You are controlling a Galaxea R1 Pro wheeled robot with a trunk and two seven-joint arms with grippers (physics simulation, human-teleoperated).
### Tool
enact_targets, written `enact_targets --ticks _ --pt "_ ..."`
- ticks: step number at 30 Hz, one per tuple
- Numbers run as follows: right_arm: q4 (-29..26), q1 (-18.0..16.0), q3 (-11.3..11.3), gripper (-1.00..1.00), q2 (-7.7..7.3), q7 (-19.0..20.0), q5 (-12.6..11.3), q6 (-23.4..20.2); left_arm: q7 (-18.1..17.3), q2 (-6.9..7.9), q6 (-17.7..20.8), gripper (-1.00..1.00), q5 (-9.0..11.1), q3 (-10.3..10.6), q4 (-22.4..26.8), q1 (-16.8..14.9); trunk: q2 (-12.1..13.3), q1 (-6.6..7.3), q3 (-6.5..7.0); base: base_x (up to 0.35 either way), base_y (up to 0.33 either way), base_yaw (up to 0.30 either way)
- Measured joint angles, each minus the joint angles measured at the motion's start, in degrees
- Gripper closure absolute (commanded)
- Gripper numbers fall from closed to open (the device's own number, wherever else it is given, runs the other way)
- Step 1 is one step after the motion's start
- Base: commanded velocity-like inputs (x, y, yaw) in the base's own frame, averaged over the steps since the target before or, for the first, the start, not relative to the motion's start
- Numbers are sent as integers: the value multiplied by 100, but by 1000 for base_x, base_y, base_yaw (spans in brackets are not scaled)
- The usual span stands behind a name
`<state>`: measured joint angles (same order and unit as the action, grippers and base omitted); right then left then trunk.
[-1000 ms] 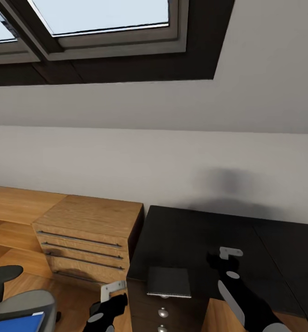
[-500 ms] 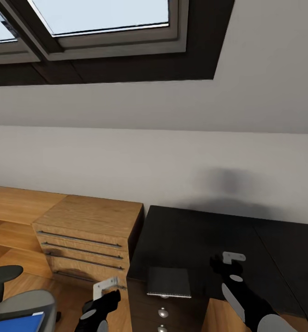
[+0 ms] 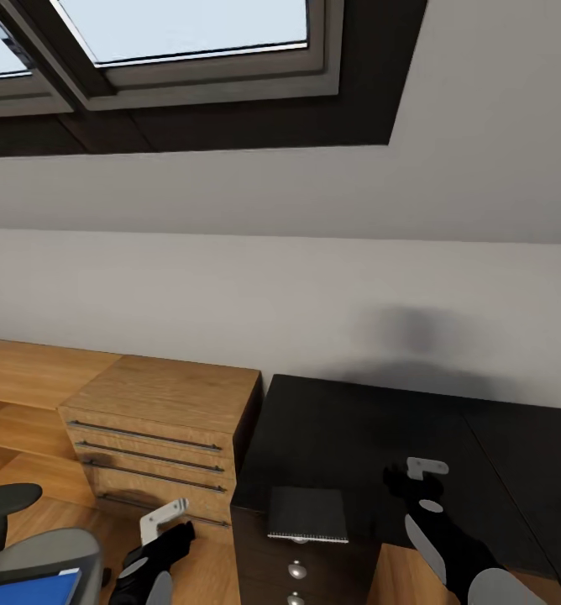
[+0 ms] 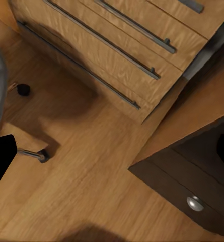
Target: In the bedroom, organize the workspace by keeping the computer under the desk, ensuring the monitor is on the desk, placing the keyboard on the desk next to the monitor, placing the mouse on the desk next to the keyboard, moving the folder from the swivel chair onto the desk next to the mouse, stacking the notebook on top of the folder with the pen on top of the notebook, and positioning the swivel chair next to the desk.
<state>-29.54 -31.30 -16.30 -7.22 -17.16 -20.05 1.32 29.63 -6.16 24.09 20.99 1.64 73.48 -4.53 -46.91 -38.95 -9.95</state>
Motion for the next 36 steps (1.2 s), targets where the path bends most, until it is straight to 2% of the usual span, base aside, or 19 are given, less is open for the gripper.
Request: enact_targets --ticks 5,13,19,30,36 --pt "6 -15 0 -100 0 6 0 -2 1 1 -18 -100 4 -115 8 0 0 0 0 0 0 0" --pt "63 -34 0 -100 -39 46 -4 -4 3 7 -25 -100 7 -133 9 0 0 0 0 0 0 0" --pt "206 -50 17 -100 -128 413 -25 0 2 8 -25 -100 12 -130 42 0 0 0 0 0 0 0" --pt "465 -155 25 -100 -224 592 -50 88 1 2 -8 -100 12 -125 275 0 0 0 0 2 0 0" --pt "573 -168 27 -100 -230 677 -59 212 1 1 -7 -100 13 -125 297 0 -1 2 0 190 0 0"
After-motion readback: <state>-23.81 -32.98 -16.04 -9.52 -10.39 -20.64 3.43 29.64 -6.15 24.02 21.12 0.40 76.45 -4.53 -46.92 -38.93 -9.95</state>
